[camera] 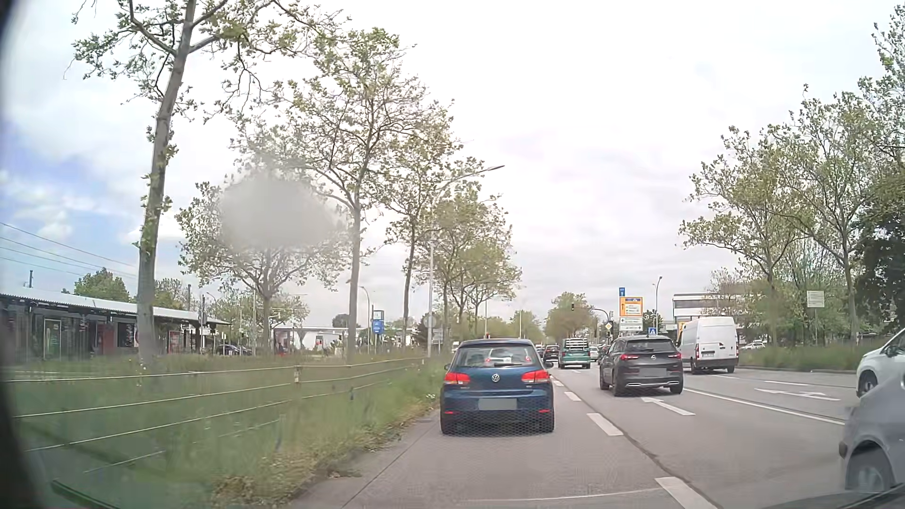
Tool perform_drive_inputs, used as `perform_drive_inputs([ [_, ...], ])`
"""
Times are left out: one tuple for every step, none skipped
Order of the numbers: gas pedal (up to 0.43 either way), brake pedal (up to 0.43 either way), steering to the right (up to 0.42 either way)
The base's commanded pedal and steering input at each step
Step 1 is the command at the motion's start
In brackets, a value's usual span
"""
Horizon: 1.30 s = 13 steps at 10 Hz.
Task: Follow the waypoints while adhering to traffic rules and regulations
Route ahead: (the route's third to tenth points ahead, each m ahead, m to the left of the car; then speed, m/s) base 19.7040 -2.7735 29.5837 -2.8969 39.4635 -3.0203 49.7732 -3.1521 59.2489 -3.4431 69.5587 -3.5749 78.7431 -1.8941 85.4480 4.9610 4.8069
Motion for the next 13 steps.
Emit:
perform_drive_inputs([
  [0.35, 0.0, -0.004],
  [0.28, 0.0, -0.003],
  [0.197, 0.0, -0.004],
  [0.13, 0.0, -0.003],
  [0.059, 0.0, -0.004],
  [0.008, 0.0, -0.004],
  [0.0, 0.0, -0.004],
  [0.0, 0.0, -0.003],
  [0.0, 0.0, -0.002],
  [0.0, 0.0, -0.001],
  [0.0, 0.0, 0.0],
  [0.0, 0.0, 0.003],
  [0.0, 0.067, 0.006],
])
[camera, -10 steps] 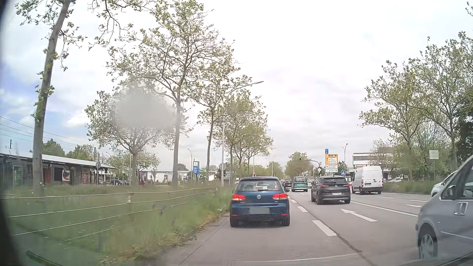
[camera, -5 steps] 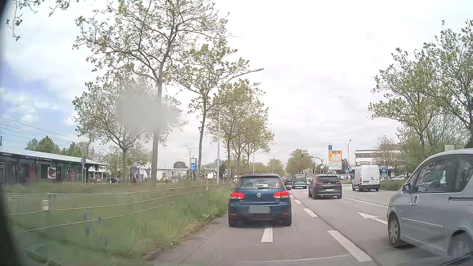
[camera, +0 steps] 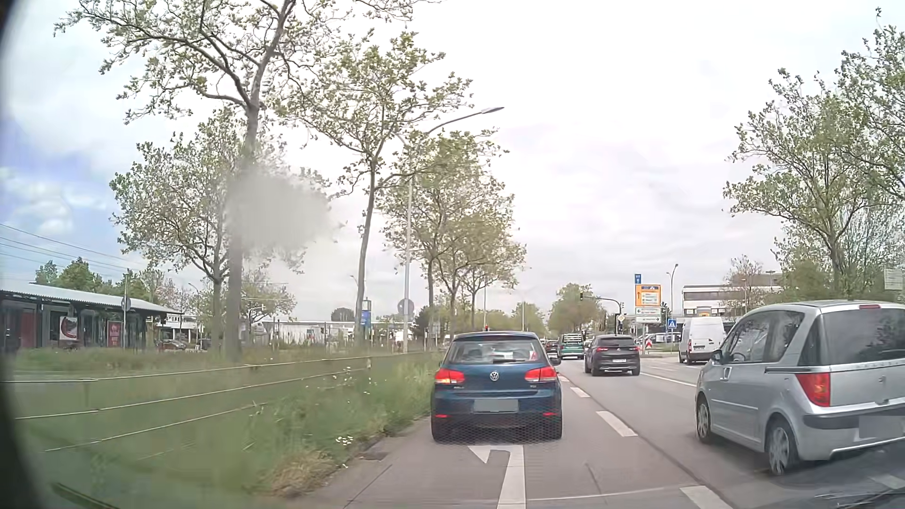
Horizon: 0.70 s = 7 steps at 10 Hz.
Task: Follow the waypoints while adhering to traffic rules and regulations
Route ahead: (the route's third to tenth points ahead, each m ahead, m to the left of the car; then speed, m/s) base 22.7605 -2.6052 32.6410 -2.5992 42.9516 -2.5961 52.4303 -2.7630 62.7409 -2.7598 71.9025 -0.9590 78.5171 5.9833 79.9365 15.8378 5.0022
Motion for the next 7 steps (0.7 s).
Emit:
perform_drive_inputs([
  [0.0, 0.116, 0.008],
  [0.0, 0.128, 0.009],
  [0.0, 0.134, 0.01],
  [0.0, 0.152, 0.01],
  [0.0, 0.183, 0.01],
  [0.0, 0.207, 0.011],
  [0.0, 0.213, 0.012],
])
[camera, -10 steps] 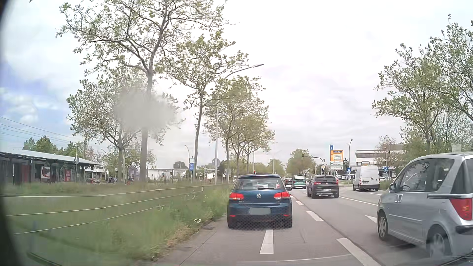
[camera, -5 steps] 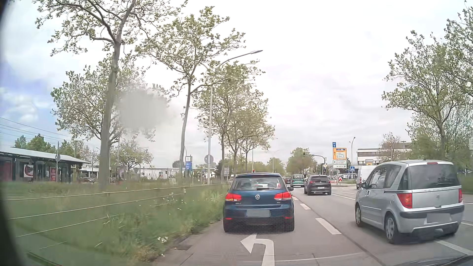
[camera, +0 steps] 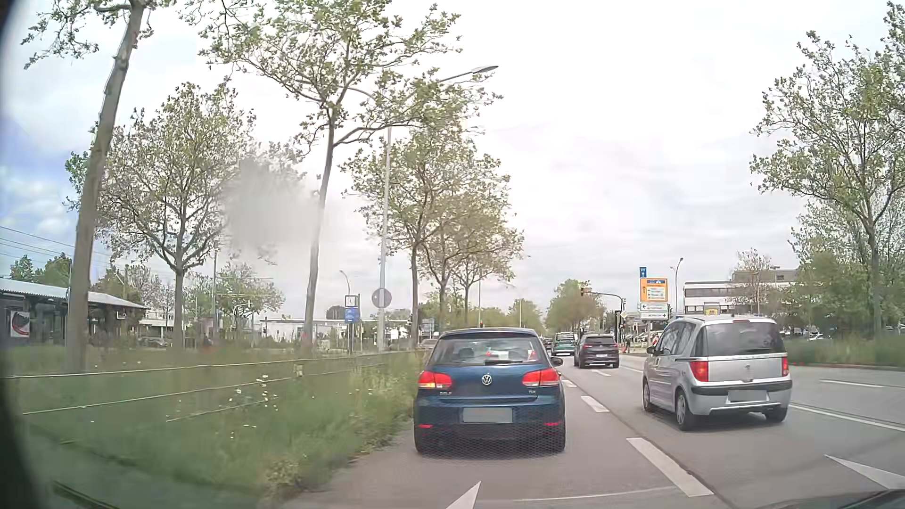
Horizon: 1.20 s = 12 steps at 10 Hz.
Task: Follow the waypoints while adhering to traffic rules and regulations
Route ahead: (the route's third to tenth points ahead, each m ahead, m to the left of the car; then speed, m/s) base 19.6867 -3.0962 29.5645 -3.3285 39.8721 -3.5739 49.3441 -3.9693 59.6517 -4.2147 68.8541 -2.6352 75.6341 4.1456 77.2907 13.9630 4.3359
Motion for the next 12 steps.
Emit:
perform_drive_inputs([
  [0.0, 0.213, 0.013],
  [0.0, 0.22, 0.013],
  [0.0, 0.22, 0.013],
  [0.0, 0.22, 0.013],
  [0.0, 0.22, 0.013],
  [0.0, 0.213, 0.012],
  [0.0, 0.207, 0.012],
  [0.0, 0.201, 0.012],
  [0.0, 0.201, 0.012],
  [0.0, 0.195, 0.012],
  [0.0, 0.195, 0.012],
  [0.0, 0.189, 0.012],
])
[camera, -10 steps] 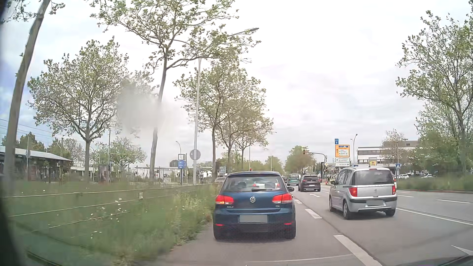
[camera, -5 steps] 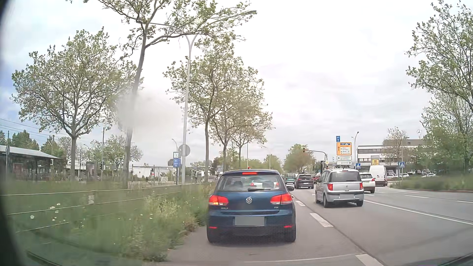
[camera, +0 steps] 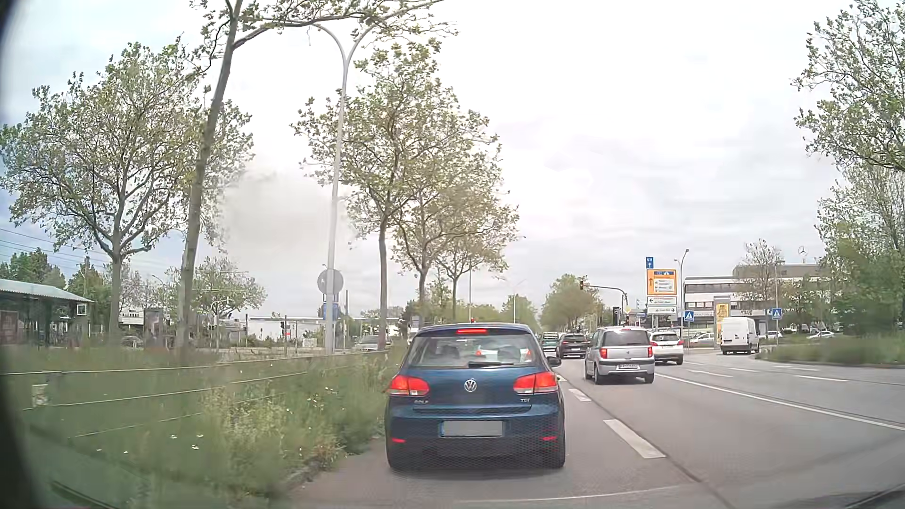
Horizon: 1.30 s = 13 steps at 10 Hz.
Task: Follow the waypoints while adhering to traffic rules and regulations
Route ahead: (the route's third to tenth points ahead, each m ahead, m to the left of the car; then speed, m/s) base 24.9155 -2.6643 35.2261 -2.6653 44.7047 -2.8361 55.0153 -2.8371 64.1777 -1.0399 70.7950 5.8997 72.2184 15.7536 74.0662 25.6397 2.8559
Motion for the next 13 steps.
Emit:
perform_drive_inputs([
  [0.0, 0.177, 0.012],
  [0.0, 0.165, 0.012],
  [0.0, 0.159, 0.012],
  [0.0, 0.159, 0.011],
  [0.0, 0.159, 0.011],
  [0.0, 0.152, 0.011],
  [0.0, 0.14, 0.011],
  [0.0, 0.128, 0.011],
  [0.0, 0.134, 0.011],
  [0.0, 0.152, 0.01],
  [0.0, 0.165, 0.01],
  [0.0, 0.177, 0.009],
  [0.0, 0.183, 0.009],
])
